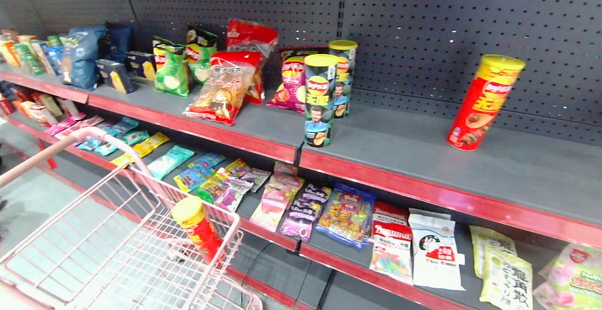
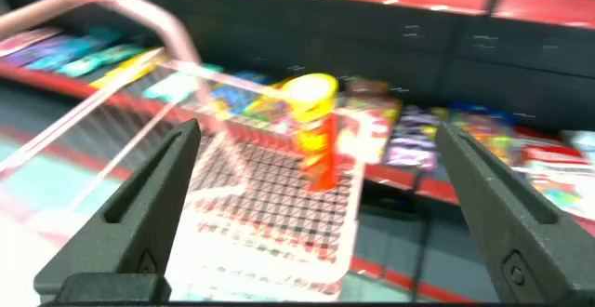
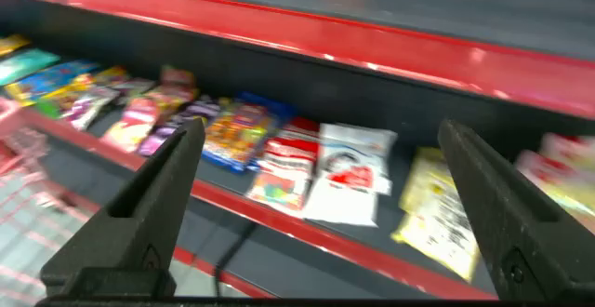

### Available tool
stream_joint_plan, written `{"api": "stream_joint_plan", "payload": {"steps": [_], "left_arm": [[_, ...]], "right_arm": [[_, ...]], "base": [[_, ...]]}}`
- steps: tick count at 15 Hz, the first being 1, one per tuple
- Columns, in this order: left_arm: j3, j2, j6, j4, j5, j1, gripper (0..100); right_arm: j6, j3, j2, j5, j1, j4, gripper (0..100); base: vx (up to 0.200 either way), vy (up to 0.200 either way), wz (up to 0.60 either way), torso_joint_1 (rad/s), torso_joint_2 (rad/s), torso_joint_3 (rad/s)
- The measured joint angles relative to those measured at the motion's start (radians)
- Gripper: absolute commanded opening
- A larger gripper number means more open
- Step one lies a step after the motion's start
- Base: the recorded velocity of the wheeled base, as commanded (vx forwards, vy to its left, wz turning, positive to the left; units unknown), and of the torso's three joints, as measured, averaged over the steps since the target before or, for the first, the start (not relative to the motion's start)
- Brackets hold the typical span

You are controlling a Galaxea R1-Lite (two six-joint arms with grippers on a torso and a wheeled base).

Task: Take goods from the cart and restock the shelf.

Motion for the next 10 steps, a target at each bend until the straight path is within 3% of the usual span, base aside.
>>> {"api": "stream_joint_plan", "payload": {"steps": [5,10], "left_arm": [[0.000,0.000,0.000,0.000,0.000,0.000,100],[0.000,0.000,0.000,0.000,0.000,0.000,100]], "right_arm": [[0.003,0.000,0.000,-0.003,0.000,0.000,100],[0.003,0.000,0.000,-0.004,0.000,0.000,100]], "base": [[0.000,0.000,0.00,-0.010,0.02,0.016],[0.000,0.000,0.00,-0.149,0.38,0.223]]}}
